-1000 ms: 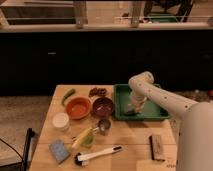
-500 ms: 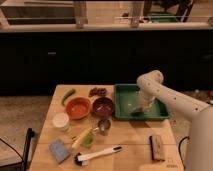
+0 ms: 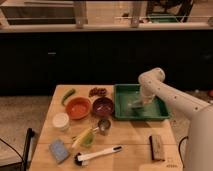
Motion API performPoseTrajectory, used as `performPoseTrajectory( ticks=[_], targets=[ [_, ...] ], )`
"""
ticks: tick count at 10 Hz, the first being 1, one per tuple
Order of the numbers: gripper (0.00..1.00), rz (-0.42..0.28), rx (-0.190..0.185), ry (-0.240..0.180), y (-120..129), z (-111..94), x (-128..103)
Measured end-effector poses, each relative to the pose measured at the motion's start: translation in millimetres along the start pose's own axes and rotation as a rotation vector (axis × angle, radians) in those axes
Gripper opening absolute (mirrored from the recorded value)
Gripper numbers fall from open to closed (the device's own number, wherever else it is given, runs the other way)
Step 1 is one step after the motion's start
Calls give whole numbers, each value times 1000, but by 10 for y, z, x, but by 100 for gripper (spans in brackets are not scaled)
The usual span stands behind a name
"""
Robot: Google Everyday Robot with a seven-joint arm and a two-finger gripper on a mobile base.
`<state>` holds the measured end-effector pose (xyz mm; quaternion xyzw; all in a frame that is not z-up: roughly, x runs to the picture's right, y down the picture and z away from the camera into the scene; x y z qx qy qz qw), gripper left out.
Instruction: Wipe tray with towel
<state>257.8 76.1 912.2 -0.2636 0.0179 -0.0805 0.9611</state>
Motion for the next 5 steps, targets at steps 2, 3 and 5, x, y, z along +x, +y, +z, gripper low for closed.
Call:
performPoseTrajectory(
  ticks=[2, 3, 5],
  targets=[
    [0, -19, 6, -30, -59, 49, -159],
    [0, -38, 3, -40, -68, 77, -223],
    [0, -108, -18, -64, -56, 136, -399]
  ],
)
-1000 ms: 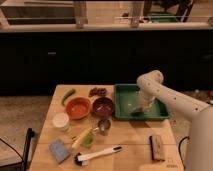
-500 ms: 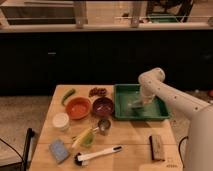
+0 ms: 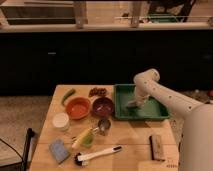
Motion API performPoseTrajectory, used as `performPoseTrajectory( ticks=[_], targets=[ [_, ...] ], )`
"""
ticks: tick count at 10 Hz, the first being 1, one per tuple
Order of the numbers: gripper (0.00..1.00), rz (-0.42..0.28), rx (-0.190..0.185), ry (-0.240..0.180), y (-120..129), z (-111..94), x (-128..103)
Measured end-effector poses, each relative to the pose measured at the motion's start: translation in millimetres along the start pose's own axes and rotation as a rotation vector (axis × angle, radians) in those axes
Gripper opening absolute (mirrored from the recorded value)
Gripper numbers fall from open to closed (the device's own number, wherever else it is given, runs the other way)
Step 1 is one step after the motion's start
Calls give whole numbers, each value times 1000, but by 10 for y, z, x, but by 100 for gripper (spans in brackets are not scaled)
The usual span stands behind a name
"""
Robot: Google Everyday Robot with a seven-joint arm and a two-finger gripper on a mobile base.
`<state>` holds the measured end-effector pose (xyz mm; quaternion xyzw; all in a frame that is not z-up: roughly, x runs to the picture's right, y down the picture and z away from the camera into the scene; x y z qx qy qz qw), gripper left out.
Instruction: Wipe tray with towel
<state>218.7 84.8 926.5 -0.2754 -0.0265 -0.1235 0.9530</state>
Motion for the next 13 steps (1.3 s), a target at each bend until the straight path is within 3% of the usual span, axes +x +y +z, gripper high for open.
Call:
performPoseTrajectory(
  ticks=[2, 6, 11, 13],
  targets=[
    [0, -102, -36, -32, 43, 50, -253],
    [0, -218, -88, -44, 235, -27, -217],
    [0, -189, -161, -1, 448, -112, 315],
    [0, -119, -146, 29, 427, -134, 444]
  ],
)
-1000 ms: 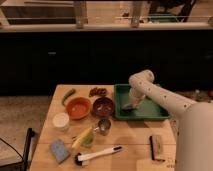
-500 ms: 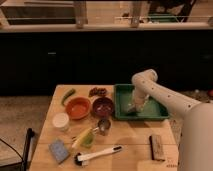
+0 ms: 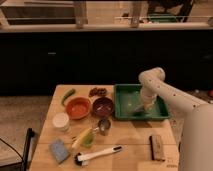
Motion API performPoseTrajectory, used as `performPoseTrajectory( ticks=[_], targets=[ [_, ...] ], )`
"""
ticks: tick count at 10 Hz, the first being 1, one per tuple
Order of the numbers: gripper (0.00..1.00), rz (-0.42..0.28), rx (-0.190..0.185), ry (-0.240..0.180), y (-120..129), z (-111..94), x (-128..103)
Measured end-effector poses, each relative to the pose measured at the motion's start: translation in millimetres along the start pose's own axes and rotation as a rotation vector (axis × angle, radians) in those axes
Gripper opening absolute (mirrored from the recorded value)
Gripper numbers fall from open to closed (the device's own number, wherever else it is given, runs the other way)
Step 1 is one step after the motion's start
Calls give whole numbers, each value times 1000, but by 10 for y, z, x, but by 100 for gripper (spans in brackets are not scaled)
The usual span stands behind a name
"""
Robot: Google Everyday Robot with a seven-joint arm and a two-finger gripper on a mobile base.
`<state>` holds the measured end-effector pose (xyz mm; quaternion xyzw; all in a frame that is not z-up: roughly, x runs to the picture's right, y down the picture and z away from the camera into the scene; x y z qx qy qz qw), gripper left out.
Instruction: Wipe tray with towel
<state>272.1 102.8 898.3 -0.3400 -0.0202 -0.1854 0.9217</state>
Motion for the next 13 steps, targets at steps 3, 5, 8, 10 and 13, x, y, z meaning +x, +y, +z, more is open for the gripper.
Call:
performPoseTrajectory(
  ticks=[3, 5, 8, 10, 13],
  targets=[
    [0, 113, 82, 13, -108, 11, 87],
    [0, 170, 131, 7, -253, 43, 45],
    [0, 204, 175, -23, -395, 93, -49],
    [0, 166, 179, -57, -499, 134, -254],
    [0, 82, 161, -81, -440, 183, -396]
  ],
)
